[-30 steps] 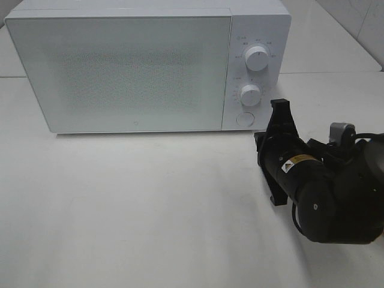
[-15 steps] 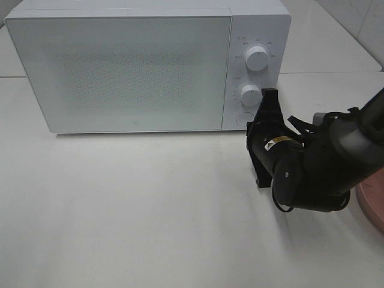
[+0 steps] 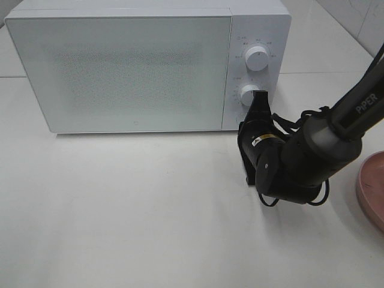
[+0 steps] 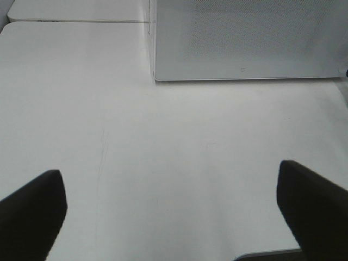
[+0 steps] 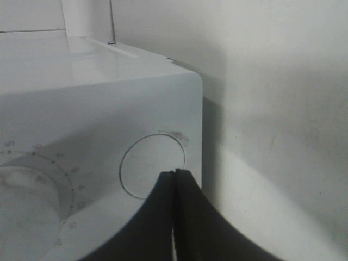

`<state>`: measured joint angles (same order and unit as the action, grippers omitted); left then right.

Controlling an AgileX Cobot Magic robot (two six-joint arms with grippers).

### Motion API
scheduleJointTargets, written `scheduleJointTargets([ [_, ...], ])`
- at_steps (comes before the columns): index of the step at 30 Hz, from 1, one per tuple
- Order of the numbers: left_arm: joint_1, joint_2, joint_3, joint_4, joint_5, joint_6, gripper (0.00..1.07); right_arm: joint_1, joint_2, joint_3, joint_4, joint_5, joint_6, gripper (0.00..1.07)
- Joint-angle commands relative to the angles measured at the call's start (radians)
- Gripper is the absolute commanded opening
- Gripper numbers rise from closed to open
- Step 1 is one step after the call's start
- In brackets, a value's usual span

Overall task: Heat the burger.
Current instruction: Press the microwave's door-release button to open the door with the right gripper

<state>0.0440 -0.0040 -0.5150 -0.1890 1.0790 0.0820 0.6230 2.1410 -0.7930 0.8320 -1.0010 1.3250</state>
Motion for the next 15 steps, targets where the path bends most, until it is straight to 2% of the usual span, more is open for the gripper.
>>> scheduleJointTargets([
  [1, 0.004, -0.023, 0.0, -0.006, -0.009, -0.004, 0.98, -0.012, 0.007, -0.029, 0.007, 0.002, -0.036, 0.0],
  [15, 0.004, -0.019, 0.0, -0.005, -0.009, -0.004, 0.98, -0.041, 0.019, -0.078, 0.01, 0.015, -0.083, 0.0],
])
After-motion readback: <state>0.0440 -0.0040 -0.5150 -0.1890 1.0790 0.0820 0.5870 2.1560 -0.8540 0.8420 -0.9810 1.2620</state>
